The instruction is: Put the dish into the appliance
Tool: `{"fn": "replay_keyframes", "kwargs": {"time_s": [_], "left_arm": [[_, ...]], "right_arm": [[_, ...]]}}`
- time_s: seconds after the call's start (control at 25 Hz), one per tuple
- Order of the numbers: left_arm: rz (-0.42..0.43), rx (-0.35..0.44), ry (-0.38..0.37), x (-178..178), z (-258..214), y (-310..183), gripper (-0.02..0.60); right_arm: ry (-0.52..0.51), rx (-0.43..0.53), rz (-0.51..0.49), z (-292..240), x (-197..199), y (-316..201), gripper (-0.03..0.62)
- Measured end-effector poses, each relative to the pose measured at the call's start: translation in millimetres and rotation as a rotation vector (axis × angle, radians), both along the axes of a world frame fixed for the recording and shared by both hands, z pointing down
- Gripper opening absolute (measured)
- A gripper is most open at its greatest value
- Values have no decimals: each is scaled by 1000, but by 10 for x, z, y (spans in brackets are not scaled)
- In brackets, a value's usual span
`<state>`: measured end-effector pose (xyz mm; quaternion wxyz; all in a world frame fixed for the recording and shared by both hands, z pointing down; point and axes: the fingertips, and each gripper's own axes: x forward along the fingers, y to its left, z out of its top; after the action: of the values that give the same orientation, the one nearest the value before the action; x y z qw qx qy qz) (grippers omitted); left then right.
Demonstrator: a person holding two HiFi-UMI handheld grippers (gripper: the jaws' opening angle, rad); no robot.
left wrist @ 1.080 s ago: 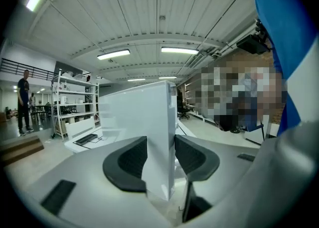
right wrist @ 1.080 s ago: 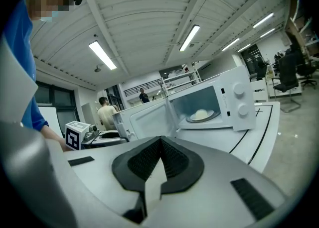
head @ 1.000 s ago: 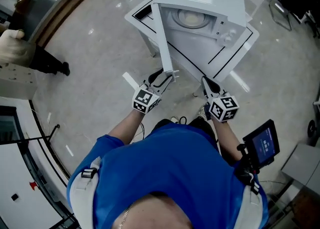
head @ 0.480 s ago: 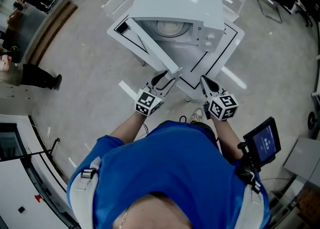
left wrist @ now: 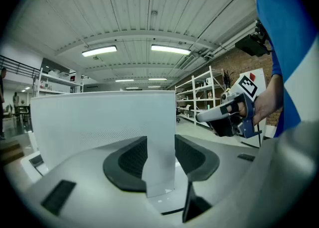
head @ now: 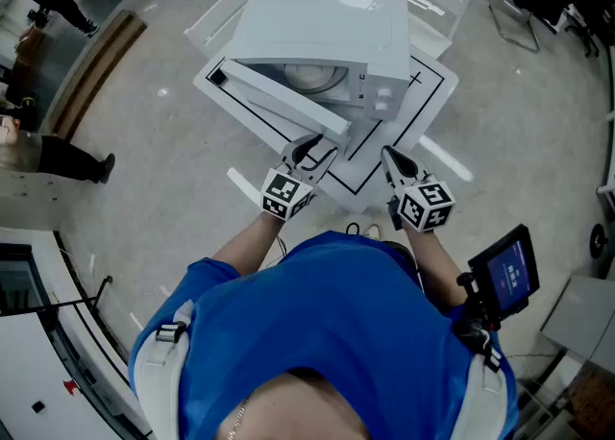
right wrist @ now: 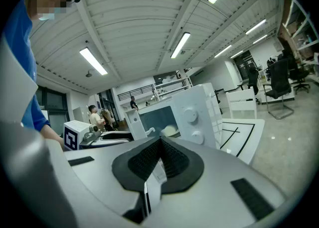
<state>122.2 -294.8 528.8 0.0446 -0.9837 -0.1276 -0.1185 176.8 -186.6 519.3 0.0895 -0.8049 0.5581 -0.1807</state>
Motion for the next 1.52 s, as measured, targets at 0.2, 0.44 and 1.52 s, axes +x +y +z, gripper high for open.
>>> {"fn": "replay_keyframes", "kwargs": {"time_s": [0.2,0.44,1.52], "left_arm": [[-19,-8,10,182,-15,-40,181],[-34,-30,7,612,-51,-44,181],[-258,-58,-10,1198,-74,-344,49]], "right_arm": [[5,2,-3,0,94,14,1],[13,6,-9,-53,395,42,2],[19,11,-16,-16,747,93,1]]}}
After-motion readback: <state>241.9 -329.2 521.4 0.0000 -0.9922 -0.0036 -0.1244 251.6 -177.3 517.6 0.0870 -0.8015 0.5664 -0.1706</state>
